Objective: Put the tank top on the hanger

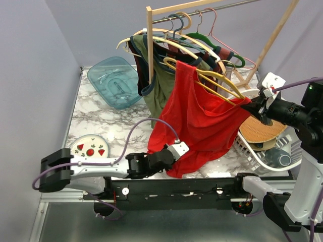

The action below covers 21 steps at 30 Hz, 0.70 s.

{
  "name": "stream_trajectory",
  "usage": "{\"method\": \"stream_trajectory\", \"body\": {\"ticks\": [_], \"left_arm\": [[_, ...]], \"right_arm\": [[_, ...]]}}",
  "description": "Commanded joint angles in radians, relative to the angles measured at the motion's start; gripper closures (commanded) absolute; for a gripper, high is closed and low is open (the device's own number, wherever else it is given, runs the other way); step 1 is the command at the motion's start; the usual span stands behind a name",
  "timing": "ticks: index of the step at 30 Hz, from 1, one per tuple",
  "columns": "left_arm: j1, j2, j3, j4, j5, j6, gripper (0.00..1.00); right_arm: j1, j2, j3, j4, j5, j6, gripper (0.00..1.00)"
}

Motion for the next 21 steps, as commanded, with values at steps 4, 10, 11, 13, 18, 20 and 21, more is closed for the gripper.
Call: {"method": "stream_trajectory", "body": {"ticks": [4, 10, 11, 13, 18, 20, 21], "left_arm": [[0.005, -0.145, 0.395, -0.238, 0.02, 0.274, 1.0], [0.02, -0.015, 0.834, -0.379, 0.104, 0.411, 1.0], [0.022, 0.002, 0.88, -0.382, 0.12, 0.429, 1.0], [0.023, 0.057, 1.009, -0.384, 0.169, 0.47, 1.0], [0.032, 0.179, 1.235, -0.358, 0.241, 0.542, 1.0], [0.037, 0.249, 1.342, -0.355, 0.278, 0.562, 1.0], [0.037, 0.272, 1.382, -0.353, 0.292, 0.566, 1.0]], "right_arm": [[-0.054, -0.042, 0.062, 0.082, 0.156, 0.102, 1.0], [-0.086, -0.043, 0.142, 0.157, 0.253, 0.144, 0.99], [-0.091, -0.041, 0.156, 0.163, 0.264, 0.145, 0.99], [-0.094, -0.036, 0.199, 0.206, 0.329, 0.173, 1.0], [-0.097, -0.024, 0.26, 0.337, 0.542, 0.248, 0.99], [-0.098, -0.02, 0.282, 0.36, 0.578, 0.26, 0.99], [-0.098, -0.021, 0.285, 0.38, 0.601, 0.268, 0.99]]}}
